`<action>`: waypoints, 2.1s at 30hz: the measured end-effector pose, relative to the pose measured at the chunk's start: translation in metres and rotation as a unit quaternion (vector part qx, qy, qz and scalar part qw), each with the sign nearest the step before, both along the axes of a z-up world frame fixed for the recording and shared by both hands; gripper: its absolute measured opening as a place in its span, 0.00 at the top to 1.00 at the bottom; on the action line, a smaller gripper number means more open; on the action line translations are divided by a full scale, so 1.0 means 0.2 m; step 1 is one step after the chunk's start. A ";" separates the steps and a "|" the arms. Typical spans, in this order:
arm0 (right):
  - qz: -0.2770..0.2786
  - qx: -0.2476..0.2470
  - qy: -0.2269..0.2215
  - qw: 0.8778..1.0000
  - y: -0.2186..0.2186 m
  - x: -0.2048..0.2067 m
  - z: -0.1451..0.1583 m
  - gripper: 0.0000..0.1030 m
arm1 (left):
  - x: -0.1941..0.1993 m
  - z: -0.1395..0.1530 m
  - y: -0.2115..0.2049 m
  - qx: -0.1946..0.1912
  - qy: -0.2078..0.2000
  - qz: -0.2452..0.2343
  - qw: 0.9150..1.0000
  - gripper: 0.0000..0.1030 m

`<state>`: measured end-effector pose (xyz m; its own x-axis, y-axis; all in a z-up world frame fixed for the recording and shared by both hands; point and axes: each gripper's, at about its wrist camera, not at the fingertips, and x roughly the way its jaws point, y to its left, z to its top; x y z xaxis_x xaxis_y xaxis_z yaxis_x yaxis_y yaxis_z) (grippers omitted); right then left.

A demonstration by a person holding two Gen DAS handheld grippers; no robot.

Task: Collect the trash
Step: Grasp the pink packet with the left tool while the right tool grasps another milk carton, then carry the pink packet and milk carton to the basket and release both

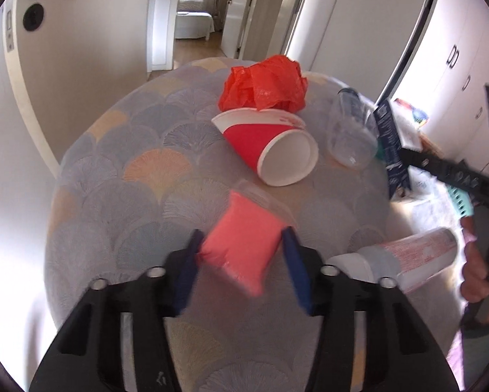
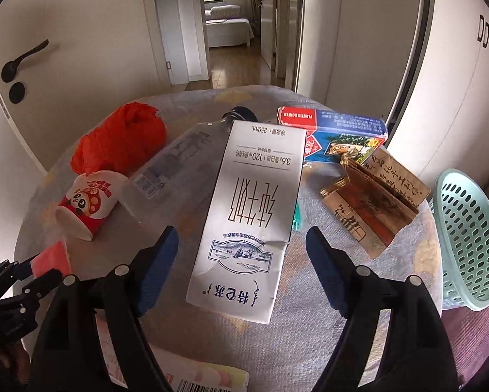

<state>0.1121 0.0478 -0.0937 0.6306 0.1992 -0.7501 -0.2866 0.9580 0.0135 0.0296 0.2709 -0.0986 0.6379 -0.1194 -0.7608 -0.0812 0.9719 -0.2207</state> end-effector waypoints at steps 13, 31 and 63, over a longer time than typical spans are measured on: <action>0.022 -0.003 -0.006 1.000 0.00 -0.03 -0.04 0.52 | -0.04 0.22 -0.10 -0.012 -0.072 -0.004 0.997 0.58; 0.002 0.056 -0.098 0.994 -0.43 -0.28 0.33 0.54 | 0.12 0.54 -0.57 -0.043 -0.159 -0.072 0.984 0.59; -0.305 0.048 -0.022 0.951 -1.79 0.13 -0.02 0.53 | 0.86 0.30 -2.11 -0.046 -0.083 -0.264 0.960 0.59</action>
